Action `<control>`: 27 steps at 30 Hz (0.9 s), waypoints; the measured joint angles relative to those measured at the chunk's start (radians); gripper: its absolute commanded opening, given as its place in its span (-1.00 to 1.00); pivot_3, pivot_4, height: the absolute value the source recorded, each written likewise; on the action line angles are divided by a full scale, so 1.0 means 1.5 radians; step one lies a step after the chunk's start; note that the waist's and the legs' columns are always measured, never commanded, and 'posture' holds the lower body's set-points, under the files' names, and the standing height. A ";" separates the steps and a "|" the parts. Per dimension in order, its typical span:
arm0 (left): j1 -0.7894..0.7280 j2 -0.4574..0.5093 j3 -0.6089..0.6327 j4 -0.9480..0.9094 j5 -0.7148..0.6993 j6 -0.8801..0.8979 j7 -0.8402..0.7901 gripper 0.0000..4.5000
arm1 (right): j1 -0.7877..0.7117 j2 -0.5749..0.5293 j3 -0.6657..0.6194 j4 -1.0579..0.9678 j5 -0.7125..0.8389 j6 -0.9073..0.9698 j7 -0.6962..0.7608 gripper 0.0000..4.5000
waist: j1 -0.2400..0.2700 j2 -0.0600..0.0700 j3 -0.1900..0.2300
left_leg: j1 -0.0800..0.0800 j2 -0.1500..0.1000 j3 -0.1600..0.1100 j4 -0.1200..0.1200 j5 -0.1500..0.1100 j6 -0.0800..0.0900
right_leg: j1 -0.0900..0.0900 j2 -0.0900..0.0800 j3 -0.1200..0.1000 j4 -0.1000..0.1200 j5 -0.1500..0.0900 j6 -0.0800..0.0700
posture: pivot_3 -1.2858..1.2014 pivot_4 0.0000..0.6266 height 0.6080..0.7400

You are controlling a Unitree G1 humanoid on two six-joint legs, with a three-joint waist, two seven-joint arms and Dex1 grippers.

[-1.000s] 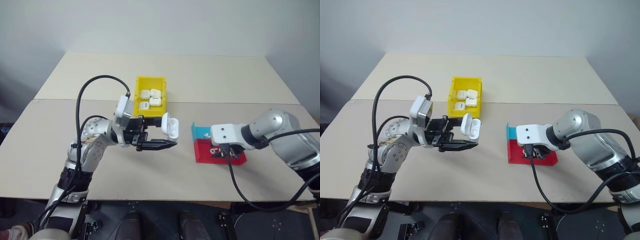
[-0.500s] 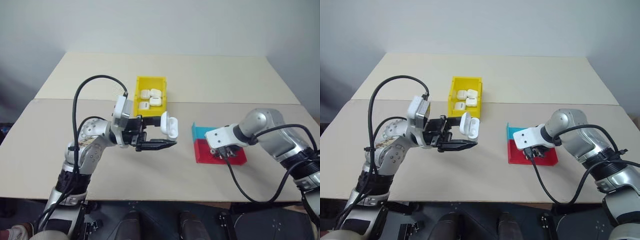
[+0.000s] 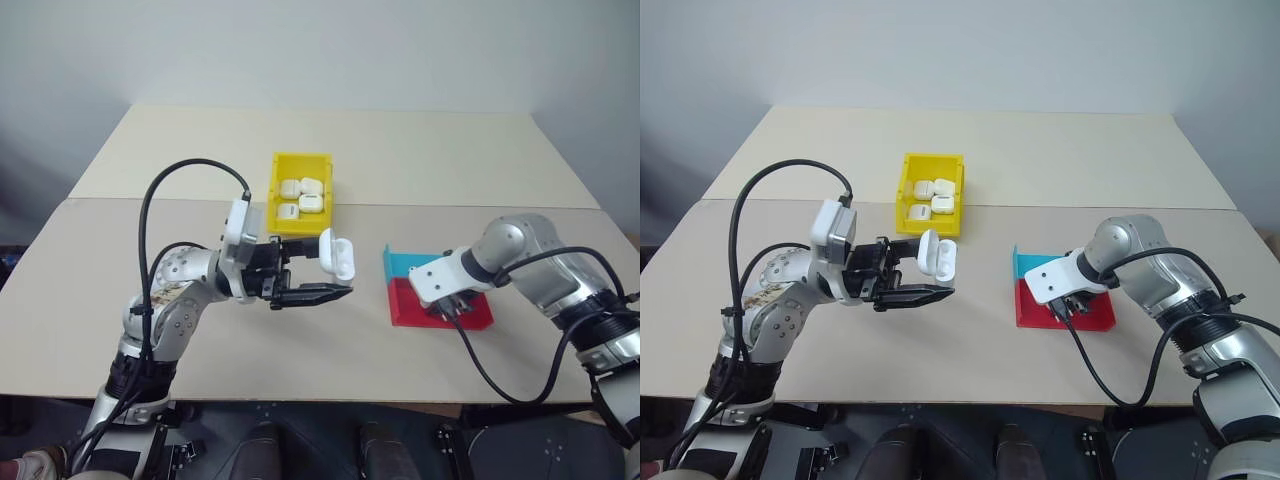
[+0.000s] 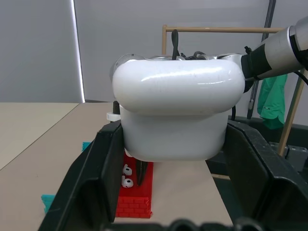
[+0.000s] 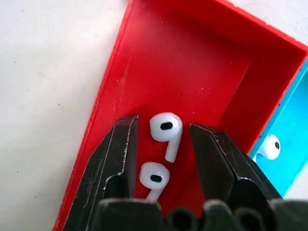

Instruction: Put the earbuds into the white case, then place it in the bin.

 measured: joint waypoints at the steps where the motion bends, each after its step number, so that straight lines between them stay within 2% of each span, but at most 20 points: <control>1: 0.000 0.000 0.000 -0.001 0.000 0.000 0.000 0.23 | 0.000 0.000 0.000 0.003 -0.001 -0.003 0.002 -0.06 | 0.000 0.000 0.000 | 0.000 0.000 0.000 0.000 0.000 0.000 | 0.000 0.000 0.000 0.000 0.000 0.000 | 0.03 -0.52 1.00; 9: 0.000 -0.001 0.000 -0.002 0.000 0.000 0.000 0.23 | -0.001 0.002 -0.001 0.008 -0.010 -0.024 0.007 -0.06 | 0.000 0.000 0.000 | 0.000 0.000 0.000 0.000 0.000 0.000 | 0.000 0.000 0.000 0.000 0.000 0.000 | 0.03 -0.52 1.00; 11: 0.000 -0.001 0.000 -0.002 0.000 0.001 0.000 0.23 | -0.001 0.003 -0.002 0.009 -0.011 -0.028 0.009 -0.24 | 0.000 0.000 0.000 | 0.000 0.000 0.000 0.000 0.000 0.000 | 0.000 0.000 0.000 0.000 0.000 0.000 | 0.03 -0.52 1.00; 15: 0.000 -0.001 0.001 -0.002 0.000 0.001 0.000 0.23 | -0.001 0.006 -0.004 0.013 -0.011 -0.029 0.013 -0.71 | 0.000 0.000 0.000 | 0.000 0.000 0.000 0.000 0.000 0.000 | 0.000 0.000 0.000 0.000 0.000 0.000 | 0.03 -0.52 1.00; 23: 0.000 -0.001 0.001 -0.002 -0.001 0.001 0.000 0.23 | 0.002 0.006 -0.013 0.011 -0.009 -0.023 0.010 -0.72 | 0.000 0.000 0.000 | 0.000 0.000 0.000 0.000 0.000 0.000 | 0.000 0.000 0.000 0.000 0.000 0.000 | 0.03 -0.52 1.00; 27: -0.003 -0.003 0.001 0.000 -0.005 0.004 -0.002 0.23 | 0.029 0.005 -0.089 -0.052 0.071 0.110 0.017 -0.72 | 0.001 0.000 0.000 | 0.000 0.000 0.000 0.000 0.000 0.000 | 0.000 0.000 0.000 0.000 0.000 0.000 | 0.03 -0.52 1.00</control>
